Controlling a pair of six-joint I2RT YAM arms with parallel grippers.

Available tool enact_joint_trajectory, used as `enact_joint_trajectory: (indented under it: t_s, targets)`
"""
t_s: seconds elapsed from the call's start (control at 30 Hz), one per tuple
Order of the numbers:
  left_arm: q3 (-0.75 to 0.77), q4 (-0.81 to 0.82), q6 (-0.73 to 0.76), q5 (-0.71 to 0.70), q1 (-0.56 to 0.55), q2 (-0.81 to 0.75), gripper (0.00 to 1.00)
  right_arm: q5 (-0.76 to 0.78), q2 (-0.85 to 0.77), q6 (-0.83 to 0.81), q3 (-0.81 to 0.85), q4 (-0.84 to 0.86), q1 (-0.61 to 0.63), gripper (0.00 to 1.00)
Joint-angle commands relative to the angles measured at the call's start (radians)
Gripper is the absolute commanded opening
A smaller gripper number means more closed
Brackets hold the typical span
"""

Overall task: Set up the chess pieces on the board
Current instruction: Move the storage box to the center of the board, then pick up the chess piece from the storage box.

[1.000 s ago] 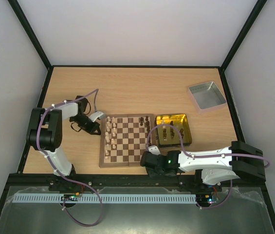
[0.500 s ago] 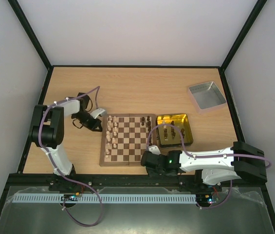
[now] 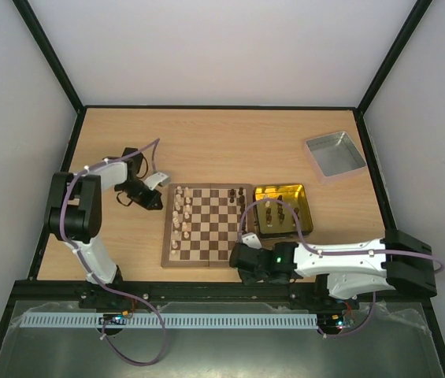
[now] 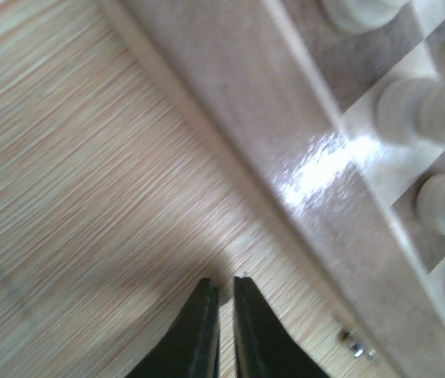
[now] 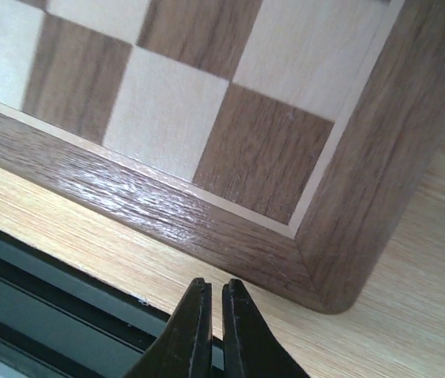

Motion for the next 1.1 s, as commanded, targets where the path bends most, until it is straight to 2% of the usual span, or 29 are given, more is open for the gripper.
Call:
enact_joint_trajectory:
  t_s: [0.0,0.13,0.23,0.33,0.43,0.5,0.7,0.83,0.97,1.07]
  targets:
    - [-0.038,-0.003,0.008,-0.087,0.034,-0.075,0.13,0.078,-0.076,-0.026,0.067,-0.131,-0.007,0.06]
    - [-0.053,-0.011,0.027,-0.09,0.077,-0.133,0.3,0.142,-0.15,-0.035,0.149,-0.241,-0.024,0.12]
    - [-0.056,-0.022,0.031,-0.065,0.103,-0.176,0.54,0.174,-0.203,-0.042,0.213,-0.293,-0.063,0.25]
    - [-0.068,-0.006,0.007,-0.059,0.108,-0.243,0.79,0.192,-0.235,-0.052,0.258,-0.319,-0.117,0.44]
    - [-0.071,-0.001,-0.019,-0.038,0.105,-0.297,0.9,0.211,-0.24,-0.062,0.286,-0.33,-0.157,0.51]
    - [-0.072,0.01,-0.039,-0.021,0.101,-0.33,0.92,0.225,-0.232,-0.069,0.306,-0.338,-0.182,0.55]
    - [-0.114,0.129,-0.099,0.038,0.095,-0.438,0.98,0.221,-0.194,-0.138,0.355,-0.324,-0.302,0.57]
    - [-0.149,0.178,-0.122,0.074,0.09,-0.525,1.0,0.237,-0.149,-0.182,0.366,-0.301,-0.38,0.69]
    - [-0.166,0.192,-0.128,0.079,0.091,-0.555,1.0,0.208,-0.095,-0.238,0.357,-0.225,-0.539,0.7]
    - [-0.177,0.208,-0.138,0.091,0.089,-0.566,1.0,0.109,-0.036,-0.283,0.349,-0.158,-0.703,0.7]
